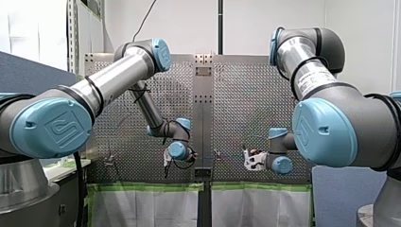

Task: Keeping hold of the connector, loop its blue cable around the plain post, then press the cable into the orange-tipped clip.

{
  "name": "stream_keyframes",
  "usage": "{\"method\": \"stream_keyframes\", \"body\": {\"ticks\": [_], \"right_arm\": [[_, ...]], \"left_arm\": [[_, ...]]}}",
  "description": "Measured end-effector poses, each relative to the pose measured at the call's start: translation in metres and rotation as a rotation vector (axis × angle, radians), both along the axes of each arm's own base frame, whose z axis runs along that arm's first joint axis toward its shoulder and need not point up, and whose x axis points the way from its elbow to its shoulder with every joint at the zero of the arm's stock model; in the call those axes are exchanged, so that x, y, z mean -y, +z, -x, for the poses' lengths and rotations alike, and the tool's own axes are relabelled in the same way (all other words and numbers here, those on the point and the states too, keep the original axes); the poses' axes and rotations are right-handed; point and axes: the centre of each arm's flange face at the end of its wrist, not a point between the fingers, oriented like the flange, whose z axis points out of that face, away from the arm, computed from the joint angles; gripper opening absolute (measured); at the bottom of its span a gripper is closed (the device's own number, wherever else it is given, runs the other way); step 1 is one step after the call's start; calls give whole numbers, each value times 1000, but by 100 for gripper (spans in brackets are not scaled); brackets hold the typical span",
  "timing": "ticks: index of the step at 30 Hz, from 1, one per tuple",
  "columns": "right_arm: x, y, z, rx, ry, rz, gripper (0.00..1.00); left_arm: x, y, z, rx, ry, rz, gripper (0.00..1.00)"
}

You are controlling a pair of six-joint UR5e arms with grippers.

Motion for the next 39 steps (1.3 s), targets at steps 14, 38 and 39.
{"method": "stream_keyframes", "body": {"ticks": [14,38,39], "right_arm": [[-6,-6,10,-10,-24,-32,0],[-31,-14,29,24,85,-42,0],[-33,-13,29,30,88,-41,0]], "left_arm": [[-21,1,24,-10,-25,-48,0],[-28,0,43,-26,-86,-69,0],[-29,1,42,-26,-84,-68,0]]}}
